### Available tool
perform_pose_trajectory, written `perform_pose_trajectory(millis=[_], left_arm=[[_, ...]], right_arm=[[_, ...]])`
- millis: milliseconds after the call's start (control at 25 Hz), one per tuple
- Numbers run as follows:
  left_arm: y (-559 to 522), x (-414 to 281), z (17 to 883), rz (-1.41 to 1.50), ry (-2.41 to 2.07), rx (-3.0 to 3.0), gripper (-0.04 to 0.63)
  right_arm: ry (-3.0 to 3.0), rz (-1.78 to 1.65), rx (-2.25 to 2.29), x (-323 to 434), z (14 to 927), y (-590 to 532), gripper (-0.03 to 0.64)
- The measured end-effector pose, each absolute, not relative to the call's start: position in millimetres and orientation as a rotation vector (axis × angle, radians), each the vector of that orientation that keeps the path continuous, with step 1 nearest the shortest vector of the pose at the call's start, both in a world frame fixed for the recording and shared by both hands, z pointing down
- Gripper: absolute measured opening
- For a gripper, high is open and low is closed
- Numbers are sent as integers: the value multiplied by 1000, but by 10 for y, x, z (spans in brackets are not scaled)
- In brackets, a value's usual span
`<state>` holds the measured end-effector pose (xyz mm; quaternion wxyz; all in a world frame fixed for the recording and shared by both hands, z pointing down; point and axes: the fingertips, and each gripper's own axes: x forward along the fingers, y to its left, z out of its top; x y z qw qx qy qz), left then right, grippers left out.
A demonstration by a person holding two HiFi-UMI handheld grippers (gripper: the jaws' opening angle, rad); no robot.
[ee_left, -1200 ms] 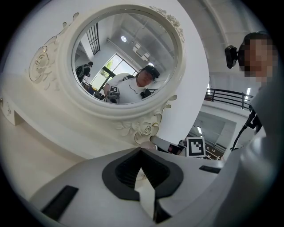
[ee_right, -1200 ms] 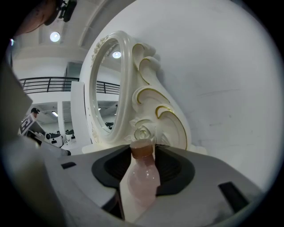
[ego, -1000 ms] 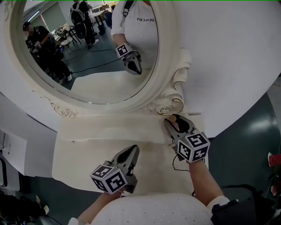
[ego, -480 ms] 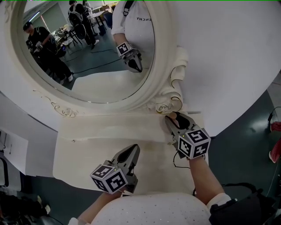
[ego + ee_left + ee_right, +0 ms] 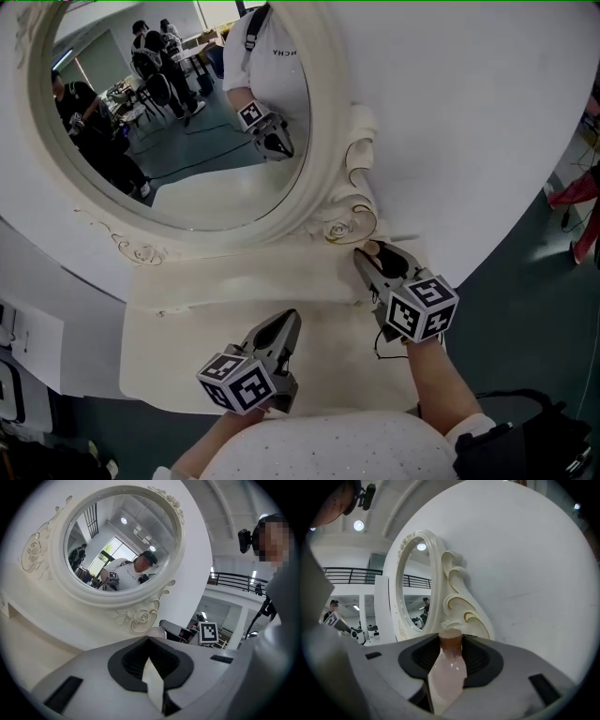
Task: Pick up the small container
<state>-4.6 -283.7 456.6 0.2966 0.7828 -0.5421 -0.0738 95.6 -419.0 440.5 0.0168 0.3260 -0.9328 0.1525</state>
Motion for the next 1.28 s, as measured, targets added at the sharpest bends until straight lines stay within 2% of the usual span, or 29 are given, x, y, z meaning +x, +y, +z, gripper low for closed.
perform_pose_trajectory(millis=[440,840,1280], left_arm=[[-2668,116,4130,-323,-1305,2225,2],[-2314,147,3789,-348,-1161,2362,2],[-1958,-38,3792,-350,-1093,2373,2]], right_arm=[[-2983,412,1101,1067,3851,-3584,147],[-2983,571,1251,1124,3887,-3045,147],[-2954,559,1345,1074,3883,-2460,147]])
